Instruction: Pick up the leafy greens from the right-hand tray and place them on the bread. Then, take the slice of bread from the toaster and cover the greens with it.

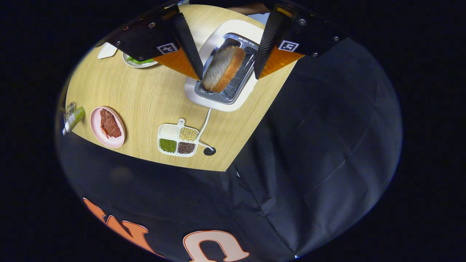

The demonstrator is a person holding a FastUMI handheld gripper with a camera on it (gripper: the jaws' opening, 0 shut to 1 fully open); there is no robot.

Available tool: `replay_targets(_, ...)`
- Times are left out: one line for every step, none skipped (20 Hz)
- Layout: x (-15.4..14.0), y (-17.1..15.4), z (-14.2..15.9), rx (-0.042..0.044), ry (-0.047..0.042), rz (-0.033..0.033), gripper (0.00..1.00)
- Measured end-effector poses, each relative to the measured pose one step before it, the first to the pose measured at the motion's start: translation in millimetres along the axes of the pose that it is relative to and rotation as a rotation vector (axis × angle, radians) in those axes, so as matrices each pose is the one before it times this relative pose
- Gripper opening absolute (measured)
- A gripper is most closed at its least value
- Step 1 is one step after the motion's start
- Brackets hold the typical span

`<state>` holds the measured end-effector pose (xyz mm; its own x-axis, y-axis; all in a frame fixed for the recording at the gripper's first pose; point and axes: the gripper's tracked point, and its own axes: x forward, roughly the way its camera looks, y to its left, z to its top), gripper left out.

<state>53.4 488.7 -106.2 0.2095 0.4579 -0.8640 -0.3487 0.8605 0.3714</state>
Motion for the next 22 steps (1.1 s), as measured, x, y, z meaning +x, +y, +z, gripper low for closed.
replay_targets(5.13, 0.27, -3.80, -0.00227, 0.02097, -0.01066, 0.80)
replay_targets(6.56, -1.77, -4.29, -0.00417, 0.01823, -0.00860, 0.78)
replay_targets(3.91, -1.12, -5.50, -0.00602, 0.02018, -0.00726, 0.73)
replay_targets(4.10, 0.22, -3.51, 0.00559, 0.01111, 0.00184, 0.69)
replay_targets(2.06, 3.42, -3.36, 0.01274, 0.00716, 0.00822, 0.64)
replay_targets(2.22, 1.24, -0.91, 0.01206, 0.00401, 0.00720, 0.62)
replay_targets(-1.43, -2.48, 1.44, 0.00900, -0.00662, 0.00049, 0.53)
replay_targets(0.06, -4.01, 2.65, -0.00245, -0.01087, -0.00272, 0.49)
replay_targets(-3.13, -5.21, 2.18, 0.00106, -0.01677, -0.01182, 0.41)
replay_targets(-2.88, -5.57, 1.92, 0.00781, -0.01173, -0.00216, 0.36)
replay_targets(-3.70, -1.11, 0.85, 0.01522, -0.01796, 0.00366, 0.23)
replay_targets(-5.34, -1.08, 3.06, 0.01721, -0.01645, 0.01692, 0.19)
replay_targets(-6.05, -0.64, 1.68, 0.01517, -0.01558, 0.01860, 0.15)
replay_targets(-5.83, -0.96, 3.35, 0.01378, -0.01632, 0.01822, 0.14)
replay_targets(-7.14, -0.98, 0.66, 0.01022, -0.01604, 0.01573, 0.14)
replay_targets(-7.92, -1.86, 3.20, 0.00567, -0.01830, 0.01636, 0.13)
replay_targets(-7.68, 0.18, 2.06, 0.00079, -0.01696, 0.01967, 0.13)
replay_targets(-7.07, -1.27, 0.16, 0.00042, -0.01195, 0.01544, 0.13)
replay_targets(-11.08, 0.18, -1.93, 0.00433, -0.01928, 0.02475, 0.12)
replay_targets(-7.56, -0.99, 0.67, 0.00609, -0.01972, 0.02044, 0.13)
replay_targets(-11.16, 0.16, -4.15, 0.01039, -0.00967, 0.02667, 0.12)
replay_targets(-8.37, -0.70, -0.78, 0.00466, -0.01443, 0.02403, 0.13)
